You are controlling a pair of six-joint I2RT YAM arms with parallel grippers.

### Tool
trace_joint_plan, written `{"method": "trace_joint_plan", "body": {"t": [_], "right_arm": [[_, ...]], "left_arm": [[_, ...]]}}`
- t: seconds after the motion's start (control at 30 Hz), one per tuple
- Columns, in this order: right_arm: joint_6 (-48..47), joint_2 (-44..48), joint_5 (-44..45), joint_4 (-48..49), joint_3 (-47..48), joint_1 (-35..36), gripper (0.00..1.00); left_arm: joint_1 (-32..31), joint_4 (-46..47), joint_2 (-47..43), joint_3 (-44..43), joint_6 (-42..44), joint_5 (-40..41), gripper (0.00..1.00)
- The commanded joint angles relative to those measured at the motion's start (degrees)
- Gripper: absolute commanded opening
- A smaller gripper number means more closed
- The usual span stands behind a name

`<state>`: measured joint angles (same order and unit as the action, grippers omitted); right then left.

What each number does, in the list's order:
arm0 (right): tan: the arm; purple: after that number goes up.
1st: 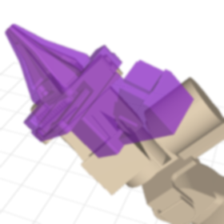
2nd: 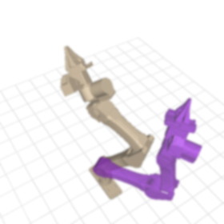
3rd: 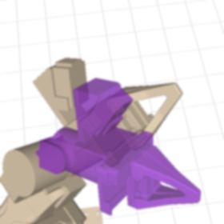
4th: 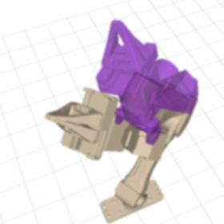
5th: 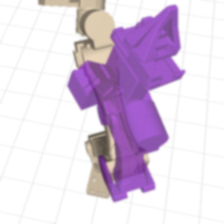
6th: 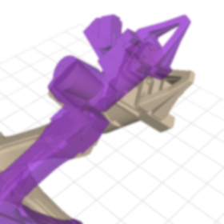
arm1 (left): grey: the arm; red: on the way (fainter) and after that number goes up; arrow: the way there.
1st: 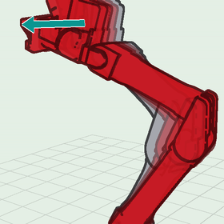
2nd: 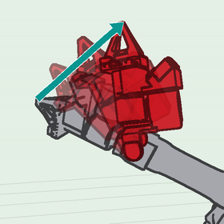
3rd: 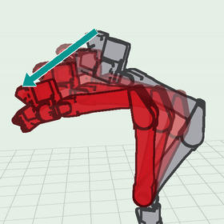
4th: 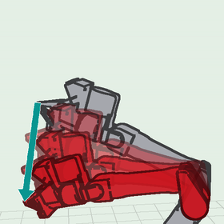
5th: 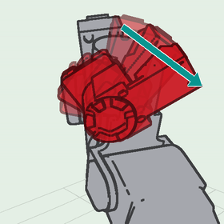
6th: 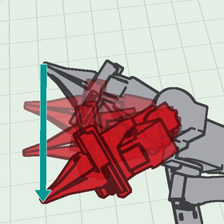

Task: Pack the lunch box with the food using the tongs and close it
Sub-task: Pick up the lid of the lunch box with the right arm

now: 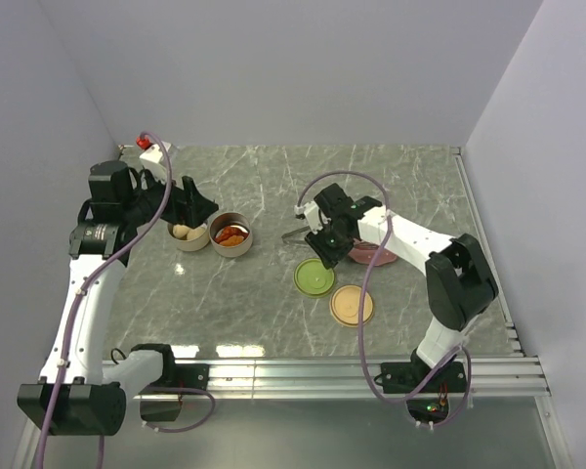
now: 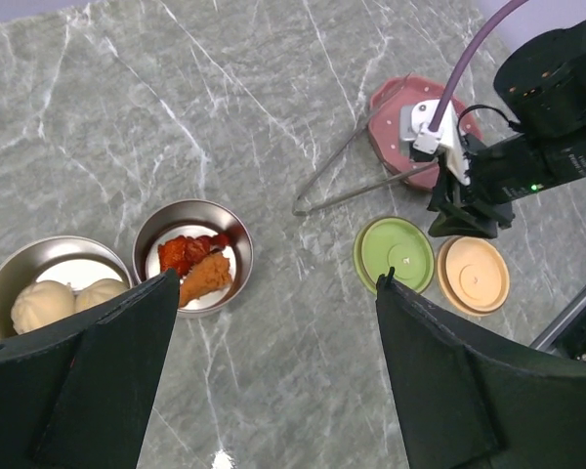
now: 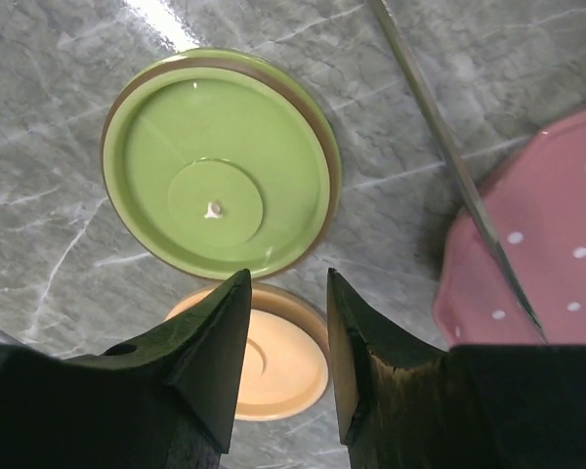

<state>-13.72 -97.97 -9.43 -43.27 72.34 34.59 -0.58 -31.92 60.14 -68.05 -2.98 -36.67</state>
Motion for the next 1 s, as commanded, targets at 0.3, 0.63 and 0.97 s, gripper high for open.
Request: {"method": "trace_joint_plan", "body": {"t": [0.3,0.63,0.97], "right_arm": [[0.88,-5.21,1.96,6.09,-0.35,0.83,0.43],[0.97,-8.90,4.33,9.34,-2.46,0.92,0.38],[0.80,-7.24,2.14,8.73,-3.87,1.01,0.11]], "left_arm": [[1.98,4.23,-2.22,3.19,-2.64,-2.27,0.88],[2.16,5.38,-2.31,4.07,-2.73,-3.68,0.88],[2.16,5.47,-1.87,3.98,-2.12,-5.52,0.86]]}}
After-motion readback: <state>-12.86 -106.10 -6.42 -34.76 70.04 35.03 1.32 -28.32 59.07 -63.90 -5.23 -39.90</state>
